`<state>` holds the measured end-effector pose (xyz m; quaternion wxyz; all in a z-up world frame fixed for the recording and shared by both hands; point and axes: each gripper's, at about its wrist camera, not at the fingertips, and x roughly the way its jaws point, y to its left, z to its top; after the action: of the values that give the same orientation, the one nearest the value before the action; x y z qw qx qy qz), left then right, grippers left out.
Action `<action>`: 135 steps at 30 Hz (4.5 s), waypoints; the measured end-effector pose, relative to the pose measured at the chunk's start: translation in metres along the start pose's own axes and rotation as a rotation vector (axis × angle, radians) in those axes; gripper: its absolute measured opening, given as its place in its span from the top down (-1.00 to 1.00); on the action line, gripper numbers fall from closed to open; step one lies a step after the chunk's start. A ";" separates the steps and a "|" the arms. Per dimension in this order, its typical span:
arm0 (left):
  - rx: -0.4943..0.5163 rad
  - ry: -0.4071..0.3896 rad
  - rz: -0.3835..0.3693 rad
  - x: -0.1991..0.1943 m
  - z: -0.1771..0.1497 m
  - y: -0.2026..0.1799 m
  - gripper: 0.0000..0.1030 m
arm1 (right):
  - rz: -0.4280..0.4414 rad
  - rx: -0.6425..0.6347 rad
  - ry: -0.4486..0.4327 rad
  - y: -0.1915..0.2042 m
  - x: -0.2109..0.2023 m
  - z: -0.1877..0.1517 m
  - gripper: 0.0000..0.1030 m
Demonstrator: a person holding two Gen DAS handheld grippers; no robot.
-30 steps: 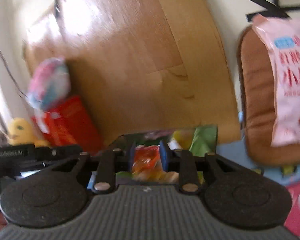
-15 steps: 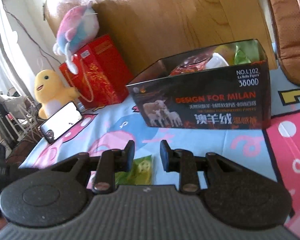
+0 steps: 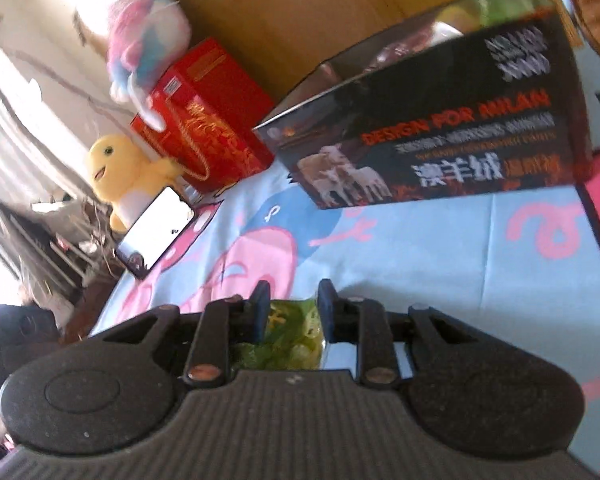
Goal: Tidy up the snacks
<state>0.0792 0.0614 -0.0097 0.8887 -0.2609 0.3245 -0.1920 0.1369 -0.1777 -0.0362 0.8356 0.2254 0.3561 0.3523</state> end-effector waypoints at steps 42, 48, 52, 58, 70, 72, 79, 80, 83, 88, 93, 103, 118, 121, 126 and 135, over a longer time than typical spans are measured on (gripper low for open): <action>-0.190 -0.086 -0.210 -0.010 0.011 0.040 0.64 | 0.091 -0.219 0.058 0.038 0.009 -0.011 -0.57; -0.160 -0.052 -0.203 -0.006 0.009 0.034 0.24 | 0.052 -0.304 0.056 0.047 0.011 -0.017 -0.57; -0.114 -0.069 -0.207 -0.008 0.008 0.027 0.73 | 0.019 -0.376 0.053 0.056 0.011 -0.024 -0.57; -0.205 -0.085 -0.320 -0.016 0.014 0.039 0.77 | 0.085 -0.261 0.043 0.040 0.002 -0.014 -0.57; -0.196 -0.090 -0.350 -0.032 0.025 0.023 0.77 | 0.345 -0.121 0.094 0.026 -0.010 -0.003 -0.04; -0.136 -0.081 -0.317 -0.027 0.034 0.009 0.77 | 0.332 -0.115 0.080 0.026 -0.015 -0.001 -0.04; 0.022 -0.063 -0.253 0.022 0.095 -0.055 0.68 | 0.158 -0.158 -0.143 0.035 -0.060 0.027 0.19; 0.047 -0.067 -0.234 0.033 0.102 -0.064 0.65 | 0.115 -0.183 -0.171 0.037 -0.065 0.036 0.22; 0.101 -0.079 -0.150 0.070 0.120 -0.084 0.49 | -0.007 -0.253 -0.190 0.035 -0.067 0.073 0.22; 0.160 -0.085 -0.018 0.107 0.124 -0.093 0.24 | -0.282 -0.358 -0.172 0.008 -0.040 0.113 -0.10; 0.135 -0.115 -0.026 0.077 0.110 -0.081 0.20 | -0.339 -0.274 -0.319 -0.014 -0.065 0.091 -0.15; 0.319 -0.077 0.154 -0.003 0.029 -0.092 -0.07 | -0.270 -0.116 -0.390 0.015 -0.111 0.001 -0.16; 0.382 -0.112 0.358 -0.064 -0.035 -0.072 -1.00 | -0.474 -0.148 -0.395 0.072 -0.090 -0.080 -0.83; 0.405 -0.146 0.390 -0.072 -0.035 -0.075 -1.00 | -0.518 -0.164 -0.431 0.083 -0.088 -0.082 -0.92; 0.377 -0.115 0.438 -0.070 -0.034 -0.073 -1.00 | -0.553 -0.143 -0.463 0.085 -0.094 -0.086 -1.00; 0.432 -0.114 0.514 -0.068 -0.047 -0.085 -1.00 | -0.580 -0.152 -0.455 0.089 -0.100 -0.098 -1.00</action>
<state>-0.0161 0.0131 0.0424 0.9594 0.0133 0.2815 -0.0109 -0.0249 -0.1826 0.0006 0.9728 0.1249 0.1832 0.0675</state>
